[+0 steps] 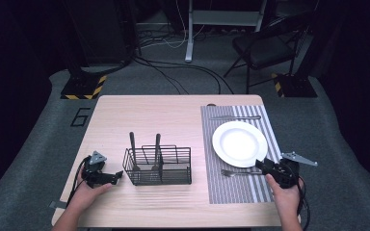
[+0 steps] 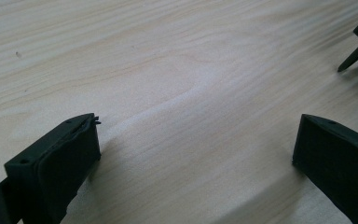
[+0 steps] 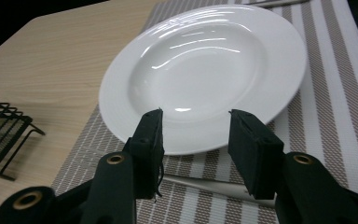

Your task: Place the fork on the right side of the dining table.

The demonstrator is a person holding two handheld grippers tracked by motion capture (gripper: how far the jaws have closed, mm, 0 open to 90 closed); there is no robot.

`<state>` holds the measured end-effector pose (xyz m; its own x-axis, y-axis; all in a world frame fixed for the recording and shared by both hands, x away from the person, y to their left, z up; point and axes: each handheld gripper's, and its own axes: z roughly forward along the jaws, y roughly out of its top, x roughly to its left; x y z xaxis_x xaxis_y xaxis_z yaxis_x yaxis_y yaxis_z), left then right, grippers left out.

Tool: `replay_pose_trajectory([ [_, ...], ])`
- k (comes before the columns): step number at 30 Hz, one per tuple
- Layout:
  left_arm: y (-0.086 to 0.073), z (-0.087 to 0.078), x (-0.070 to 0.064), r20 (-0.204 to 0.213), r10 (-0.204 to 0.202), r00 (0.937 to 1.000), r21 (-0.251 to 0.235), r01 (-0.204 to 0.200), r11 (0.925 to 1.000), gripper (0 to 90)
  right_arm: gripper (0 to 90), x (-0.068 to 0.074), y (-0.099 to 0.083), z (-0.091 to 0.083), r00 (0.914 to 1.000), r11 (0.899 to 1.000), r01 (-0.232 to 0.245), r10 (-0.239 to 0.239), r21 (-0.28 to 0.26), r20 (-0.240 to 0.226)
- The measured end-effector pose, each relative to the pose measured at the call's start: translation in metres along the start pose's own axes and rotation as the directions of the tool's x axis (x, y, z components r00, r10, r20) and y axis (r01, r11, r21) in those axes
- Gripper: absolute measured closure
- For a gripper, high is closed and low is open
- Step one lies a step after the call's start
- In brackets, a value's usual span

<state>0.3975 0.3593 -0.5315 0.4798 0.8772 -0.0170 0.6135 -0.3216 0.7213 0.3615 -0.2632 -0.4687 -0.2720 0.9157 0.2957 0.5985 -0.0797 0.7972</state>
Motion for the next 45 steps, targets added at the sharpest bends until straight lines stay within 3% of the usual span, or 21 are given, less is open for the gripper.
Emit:
replay_pose_trajectory([
  [10, 0.0, 0.0, 0.0, 0.0, 0.0, 1.0, 0.001, 0.0, 1.0, 0.2, 54.0, 0.033, 0.007, 0.003, 0.9938, 0.995, 0.097, -0.097, -0.011, -0.055],
  [15, 0.0, 0.0, 0.0, -0.001, 0.003, 1.0, 0.001, -0.003, 1.0, 0.3, 53.5, 0.045, 0.007, 0.006, 0.9858, 0.989, 0.148, -0.148, -0.009, -0.08],
  [31, 0.0, 0.0, 0.0, 0.0, 0.0, 1.0, 0.0, 0.0, 1.0, 0.2, 50.5, 0.079, 0.003, 0.025, 0.949, 0.962, 0.272, -0.267, 0.008, -0.167],
  [34, 0.0, 0.0, 0.0, -0.002, 0.004, 1.0, -0.001, -0.004, 1.0, 0.3, 50.7, 0.085, -0.001, 0.029, 0.9383, 0.953, 0.301, -0.294, 0.014, -0.183],
  [43, 0.0, 0.0, 0.0, 0.0, 0.0, 1.0, 0.0, 0.0, 1.0, 0.2, 49.1, 0.103, -0.017, 0.046, 0.8839, 0.911, 0.411, -0.387, 0.042, -0.263],
  [45, 0.0, 0.0, 0.0, 0.0, 0.0, 1.0, 0.001, 0.0, 1.0, 0.3, 49.2, 0.108, -0.021, 0.051, 0.8664, 0.896, 0.441, -0.412, 0.045, -0.282],
])
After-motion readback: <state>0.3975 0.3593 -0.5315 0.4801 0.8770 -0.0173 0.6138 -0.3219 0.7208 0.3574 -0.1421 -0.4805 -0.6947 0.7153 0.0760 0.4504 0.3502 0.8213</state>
